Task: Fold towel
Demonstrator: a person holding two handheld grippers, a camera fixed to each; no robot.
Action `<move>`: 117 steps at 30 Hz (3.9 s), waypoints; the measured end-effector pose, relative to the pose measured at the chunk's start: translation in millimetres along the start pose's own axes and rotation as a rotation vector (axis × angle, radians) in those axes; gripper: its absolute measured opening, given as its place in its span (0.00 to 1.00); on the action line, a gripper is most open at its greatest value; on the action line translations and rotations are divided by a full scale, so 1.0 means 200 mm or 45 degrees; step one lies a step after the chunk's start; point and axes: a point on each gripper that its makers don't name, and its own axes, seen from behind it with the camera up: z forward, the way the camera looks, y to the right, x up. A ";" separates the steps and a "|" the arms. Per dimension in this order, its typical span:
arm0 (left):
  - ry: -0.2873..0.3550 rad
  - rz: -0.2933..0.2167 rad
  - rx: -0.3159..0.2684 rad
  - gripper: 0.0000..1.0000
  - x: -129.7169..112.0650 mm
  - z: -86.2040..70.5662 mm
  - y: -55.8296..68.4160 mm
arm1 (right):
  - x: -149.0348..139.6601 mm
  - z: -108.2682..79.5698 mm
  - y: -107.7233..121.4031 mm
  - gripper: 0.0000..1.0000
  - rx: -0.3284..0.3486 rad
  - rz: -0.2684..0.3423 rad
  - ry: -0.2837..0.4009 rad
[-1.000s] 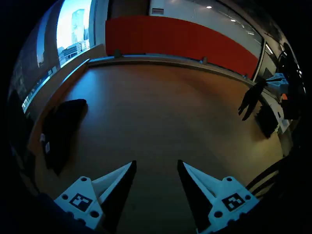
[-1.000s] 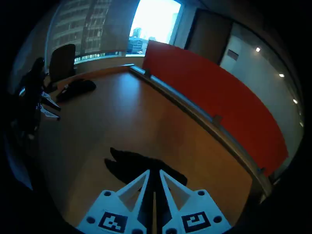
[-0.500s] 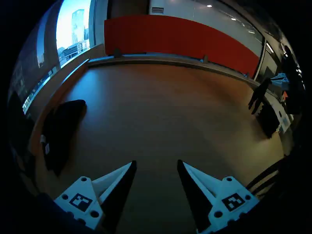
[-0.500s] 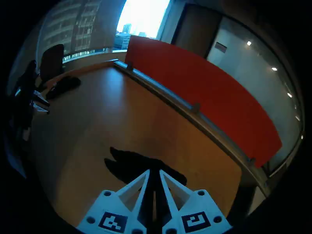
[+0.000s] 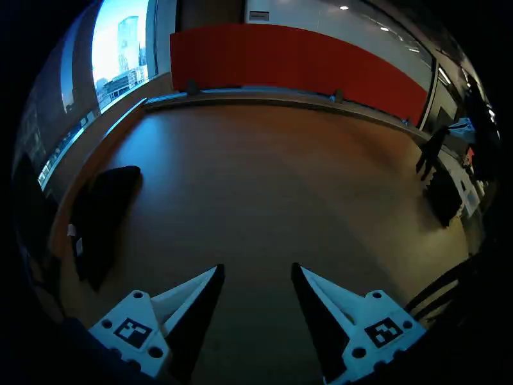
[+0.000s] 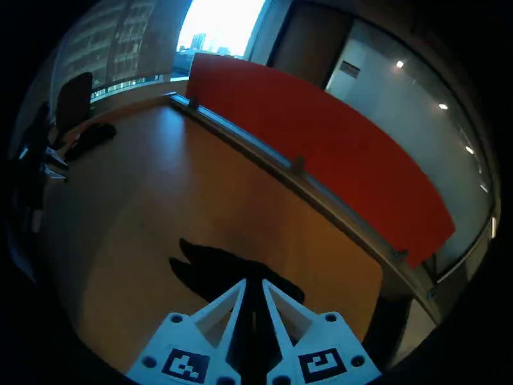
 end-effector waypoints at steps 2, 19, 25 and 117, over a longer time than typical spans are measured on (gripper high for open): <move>-0.001 0.001 0.002 0.77 0.00 0.00 0.00 | -0.01 -0.01 0.04 0.06 -0.009 0.001 -0.008; -0.003 0.025 0.005 0.76 0.05 0.02 0.05 | -0.17 -0.08 0.33 0.06 -0.089 0.020 -0.074; -0.003 0.035 0.005 0.77 0.06 0.02 0.07 | -0.21 -0.10 0.41 0.06 -0.111 0.033 -0.086; -0.022 0.090 0.011 0.77 0.01 -0.05 0.10 | -1.59 -0.41 0.22 0.06 -0.213 0.460 -0.560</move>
